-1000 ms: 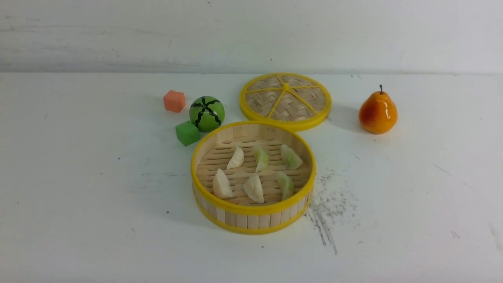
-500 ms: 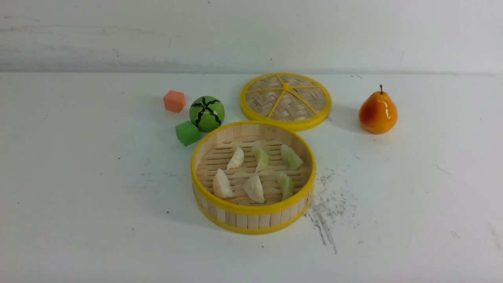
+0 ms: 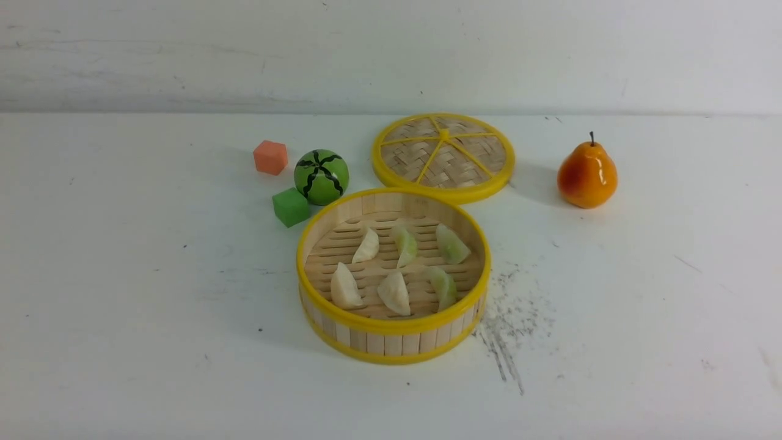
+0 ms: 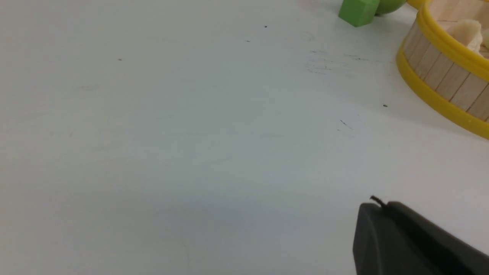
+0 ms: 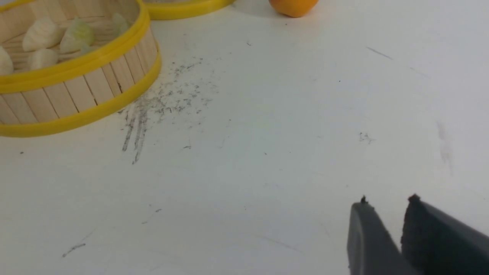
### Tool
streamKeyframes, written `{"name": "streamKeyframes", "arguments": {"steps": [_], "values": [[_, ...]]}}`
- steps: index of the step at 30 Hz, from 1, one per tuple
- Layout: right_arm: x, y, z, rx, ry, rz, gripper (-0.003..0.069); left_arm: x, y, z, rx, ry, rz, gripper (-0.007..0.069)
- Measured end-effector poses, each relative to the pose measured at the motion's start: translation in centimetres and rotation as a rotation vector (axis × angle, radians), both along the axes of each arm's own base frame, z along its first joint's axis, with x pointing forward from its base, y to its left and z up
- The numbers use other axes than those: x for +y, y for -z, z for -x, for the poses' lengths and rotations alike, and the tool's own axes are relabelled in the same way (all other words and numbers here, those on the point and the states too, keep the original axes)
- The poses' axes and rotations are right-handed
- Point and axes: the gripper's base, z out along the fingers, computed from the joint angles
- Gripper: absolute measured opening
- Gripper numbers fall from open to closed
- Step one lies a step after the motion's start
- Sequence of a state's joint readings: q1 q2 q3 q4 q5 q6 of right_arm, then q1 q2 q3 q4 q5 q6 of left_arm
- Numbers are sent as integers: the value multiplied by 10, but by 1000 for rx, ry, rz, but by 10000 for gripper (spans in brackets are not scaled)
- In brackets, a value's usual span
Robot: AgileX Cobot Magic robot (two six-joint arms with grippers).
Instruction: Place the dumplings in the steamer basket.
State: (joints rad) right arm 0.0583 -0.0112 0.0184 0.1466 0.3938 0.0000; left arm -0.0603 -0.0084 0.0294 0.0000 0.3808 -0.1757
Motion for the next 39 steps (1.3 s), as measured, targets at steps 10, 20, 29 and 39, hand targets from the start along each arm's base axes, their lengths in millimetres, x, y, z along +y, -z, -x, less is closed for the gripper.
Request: {"name": "streamKeyframes", "arguments": {"steps": [10, 20, 29, 39], "values": [[0, 0, 0, 0, 0, 0, 158, 0, 0, 0, 0, 0, 0, -13], [0, 0, 0, 0, 0, 0, 176, 0, 0, 0, 0, 0, 0, -13], [0, 0, 0, 0, 0, 0, 188, 0, 0, 0, 0, 0, 0, -13], [0, 0, 0, 0, 0, 0, 206, 0, 0, 0, 0, 0, 0, -10]]}}
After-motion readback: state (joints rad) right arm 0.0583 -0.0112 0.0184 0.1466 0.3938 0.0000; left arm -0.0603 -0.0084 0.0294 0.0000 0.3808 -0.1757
